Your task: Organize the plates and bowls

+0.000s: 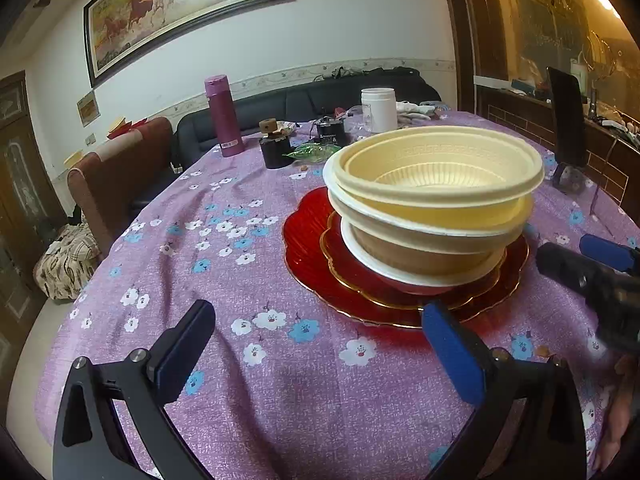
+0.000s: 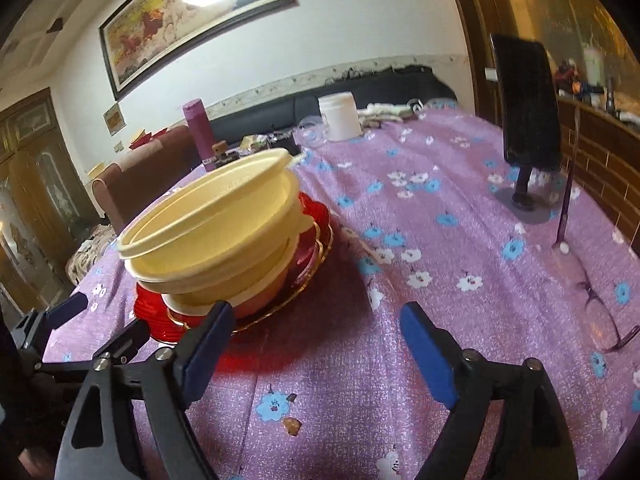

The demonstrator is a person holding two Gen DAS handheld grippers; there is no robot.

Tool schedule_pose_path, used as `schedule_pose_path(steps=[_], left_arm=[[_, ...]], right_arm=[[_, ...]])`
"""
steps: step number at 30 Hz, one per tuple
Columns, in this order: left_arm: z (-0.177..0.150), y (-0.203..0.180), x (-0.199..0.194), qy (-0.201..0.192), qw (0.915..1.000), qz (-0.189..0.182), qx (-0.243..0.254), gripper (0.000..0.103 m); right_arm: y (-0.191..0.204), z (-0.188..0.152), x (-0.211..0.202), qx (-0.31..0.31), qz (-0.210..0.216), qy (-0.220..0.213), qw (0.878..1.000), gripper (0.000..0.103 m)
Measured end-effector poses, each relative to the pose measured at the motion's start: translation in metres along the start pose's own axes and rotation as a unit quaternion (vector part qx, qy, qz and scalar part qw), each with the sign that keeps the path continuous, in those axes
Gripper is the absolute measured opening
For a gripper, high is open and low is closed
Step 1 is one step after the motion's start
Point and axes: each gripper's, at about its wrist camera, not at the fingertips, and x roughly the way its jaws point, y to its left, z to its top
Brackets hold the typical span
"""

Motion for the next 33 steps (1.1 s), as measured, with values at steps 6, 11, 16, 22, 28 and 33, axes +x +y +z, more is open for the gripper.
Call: schedule_pose_path(steps=[6,11,16,22,28,33], left_arm=[[0.0002,-0.0027,-0.0001,-0.001,0.9999,0.005,0.009,0.103],[0.0014,-0.0067,-0.0009,-0.001,0.9994,0.008,0.032,0.103],[0.0010,-0.0054,-0.0008,0.006,0.9991,0.009,0.040,0.103],[0.0011,0.0002,0.0004,0.012,0.9991,0.017,0.036,0.103],[-0.0001,0.0009,-0.0008,0.010,0.9989,0.024,0.040,0.103],[-0.0010,-0.0005,-0.0020,0.009,0.9987,0.025,0.044,0.103]], right_arm=[[0.0090,-0.0012,-0.0037,-0.025,-0.009,-0.009,1.000,0.095],[0.0003,0.0002,-0.0011,-0.001,-0.012,0.000,1.000,0.095],[0.0016,-0.0003,-0.0048,-0.001,-0.018,-0.007,1.000,0.095],[0.0026,-0.0001,-0.0046,-0.003,-0.020,-0.006,1.000,0.095],[0.0034,-0.0001,-0.0059,-0.004,-0.021,-0.010,1.000,0.095],[0.0040,-0.0004,-0.0066,-0.003,-0.024,-0.011,1.000,0.095]])
